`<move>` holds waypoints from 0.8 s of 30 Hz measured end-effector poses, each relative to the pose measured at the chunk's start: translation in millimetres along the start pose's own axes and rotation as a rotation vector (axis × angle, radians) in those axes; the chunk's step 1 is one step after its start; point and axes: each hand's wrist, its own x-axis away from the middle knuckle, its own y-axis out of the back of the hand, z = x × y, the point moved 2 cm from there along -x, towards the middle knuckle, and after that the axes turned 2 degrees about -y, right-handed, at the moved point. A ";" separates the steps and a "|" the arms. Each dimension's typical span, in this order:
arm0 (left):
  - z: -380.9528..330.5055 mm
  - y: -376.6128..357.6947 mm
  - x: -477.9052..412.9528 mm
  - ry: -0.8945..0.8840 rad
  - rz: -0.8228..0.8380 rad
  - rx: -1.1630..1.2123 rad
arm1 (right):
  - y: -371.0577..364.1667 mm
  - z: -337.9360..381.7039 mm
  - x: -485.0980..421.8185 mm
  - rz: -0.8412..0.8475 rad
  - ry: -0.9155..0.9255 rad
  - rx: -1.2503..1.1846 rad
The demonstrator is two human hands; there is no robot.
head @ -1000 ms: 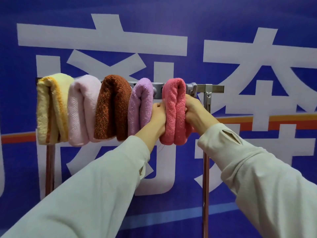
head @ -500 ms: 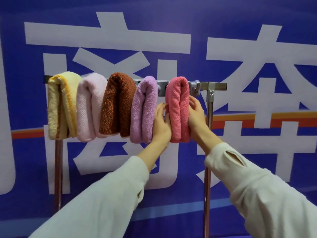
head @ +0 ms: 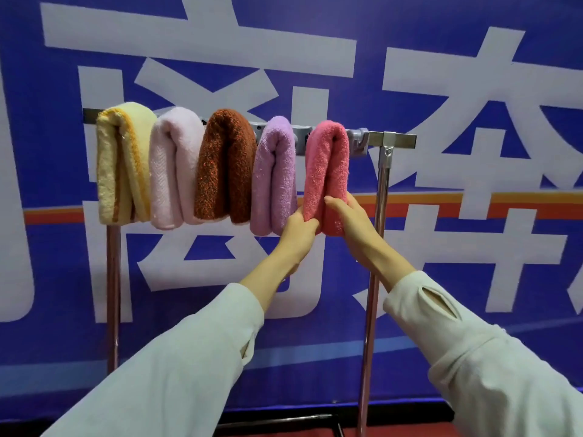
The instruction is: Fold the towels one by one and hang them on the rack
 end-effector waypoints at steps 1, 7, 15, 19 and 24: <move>0.9 0.0 1.2 0.003 0.039 0.000 | -1.7 -1.0 2.7 0.003 0.003 0.022; 0.5 -10.6 9.1 -0.023 0.138 -0.127 | -12.2 -13.8 20.8 0.028 -0.028 0.080; 28.7 5.8 37.7 0.239 0.254 -0.278 | -6.1 -18.9 58.9 0.028 -0.170 0.248; 45.6 22.0 75.9 0.398 0.296 -0.459 | -8.0 -41.7 100.2 0.076 -0.335 0.380; 64.2 52.0 139.9 0.538 0.250 -0.368 | -7.2 -74.2 154.5 0.176 -0.457 0.438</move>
